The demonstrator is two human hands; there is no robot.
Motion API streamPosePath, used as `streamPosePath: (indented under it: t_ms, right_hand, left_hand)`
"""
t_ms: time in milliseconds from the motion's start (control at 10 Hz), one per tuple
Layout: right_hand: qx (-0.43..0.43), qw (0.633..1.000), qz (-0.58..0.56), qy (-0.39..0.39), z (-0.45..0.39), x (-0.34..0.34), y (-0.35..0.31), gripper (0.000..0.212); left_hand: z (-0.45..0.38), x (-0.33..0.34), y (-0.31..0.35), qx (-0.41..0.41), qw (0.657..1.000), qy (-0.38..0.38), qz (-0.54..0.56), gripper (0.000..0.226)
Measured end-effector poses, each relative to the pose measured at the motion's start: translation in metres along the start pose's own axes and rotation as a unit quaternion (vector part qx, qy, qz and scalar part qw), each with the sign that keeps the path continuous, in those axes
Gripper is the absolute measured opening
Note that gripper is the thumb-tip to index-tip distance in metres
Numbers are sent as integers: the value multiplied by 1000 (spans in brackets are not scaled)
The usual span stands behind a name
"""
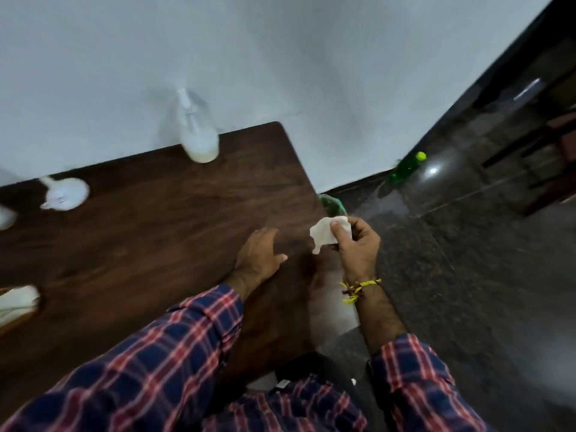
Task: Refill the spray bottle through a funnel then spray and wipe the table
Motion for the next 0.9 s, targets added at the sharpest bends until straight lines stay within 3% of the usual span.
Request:
streamPosePath:
  t_ms: [200, 300, 400, 600, 800, 900]
  right_hand:
    - [56, 997, 20, 44, -112, -59, 37, 6]
    - [92, 993, 61, 52, -171, -65, 69, 7]
    - [132, 986, 92, 50, -237, -61, 123, 8]
    - [197, 968, 142, 64, -308, -26, 146, 18]
    - [253, 949, 183, 44, -327, -35, 157, 35]
    - [238, 945, 218, 51, -312, -50, 150, 36]
  left_hand:
    - [-80, 24, 46, -44, 984, -90, -147, 145]
    - [-94, 36, 44, -83, 973, -143, -161, 156]
    - [-106, 40, 42, -104, 957, -199, -182, 156]
    - [-112, 42, 42, -123, 950, -220, -186, 153]
    - [-113, 42, 46, -134, 951, -216, -178, 154]
    - [-112, 40, 48, -138, 948, -215, -188, 154]
Point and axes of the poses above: each hand's wrist, its own z-axis away from the middle knuckle, its own x-axis out of the palm, y = z × x, the point moved 1 cm from there along -z, towards the middle knuckle, and after that the axes turned 9 degrees about -y, right-handed, at the moved point
